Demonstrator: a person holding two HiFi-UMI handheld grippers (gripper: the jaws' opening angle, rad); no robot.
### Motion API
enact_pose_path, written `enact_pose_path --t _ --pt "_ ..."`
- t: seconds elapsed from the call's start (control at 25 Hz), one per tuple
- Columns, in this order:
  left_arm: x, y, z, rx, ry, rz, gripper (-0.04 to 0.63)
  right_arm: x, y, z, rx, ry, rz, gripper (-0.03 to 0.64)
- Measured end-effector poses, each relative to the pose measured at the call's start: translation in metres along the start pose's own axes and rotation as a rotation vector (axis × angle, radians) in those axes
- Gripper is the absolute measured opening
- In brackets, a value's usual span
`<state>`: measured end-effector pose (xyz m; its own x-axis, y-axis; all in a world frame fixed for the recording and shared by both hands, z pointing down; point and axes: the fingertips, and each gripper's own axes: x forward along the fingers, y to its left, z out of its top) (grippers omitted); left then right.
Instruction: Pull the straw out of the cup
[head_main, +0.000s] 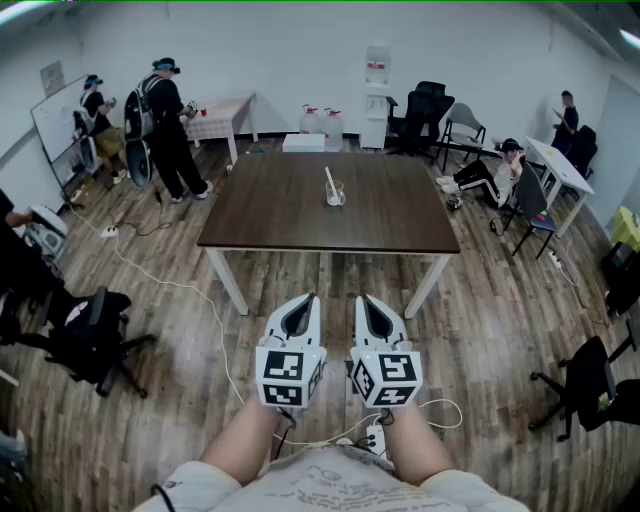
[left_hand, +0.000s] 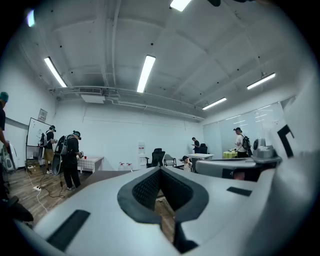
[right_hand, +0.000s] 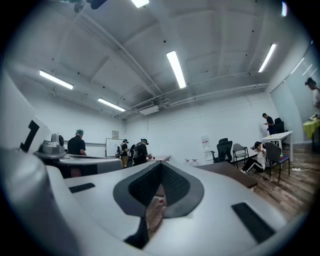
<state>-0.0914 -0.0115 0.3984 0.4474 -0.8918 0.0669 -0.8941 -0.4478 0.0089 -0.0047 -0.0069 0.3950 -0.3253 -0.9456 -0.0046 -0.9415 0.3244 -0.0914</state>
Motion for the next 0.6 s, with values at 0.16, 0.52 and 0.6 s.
enact_pose_path --t 0.16,0.52,0.6 --pt "0.009 -0.010 0.002 0.011 0.002 -0.008 0.000 0.000 -0.010 -0.001 -0.007 -0.002 -0.007 0.012" --pt "0.026 -0.030 -0.009 0.000 0.022 -0.018 0.000 -0.005 -0.038 -0.001 0.056 -0.041 -0.005 0.012" --pt "0.032 -0.036 -0.011 -0.006 0.025 -0.019 0.000 -0.006 -0.045 -0.001 0.047 -0.038 0.001 0.012"
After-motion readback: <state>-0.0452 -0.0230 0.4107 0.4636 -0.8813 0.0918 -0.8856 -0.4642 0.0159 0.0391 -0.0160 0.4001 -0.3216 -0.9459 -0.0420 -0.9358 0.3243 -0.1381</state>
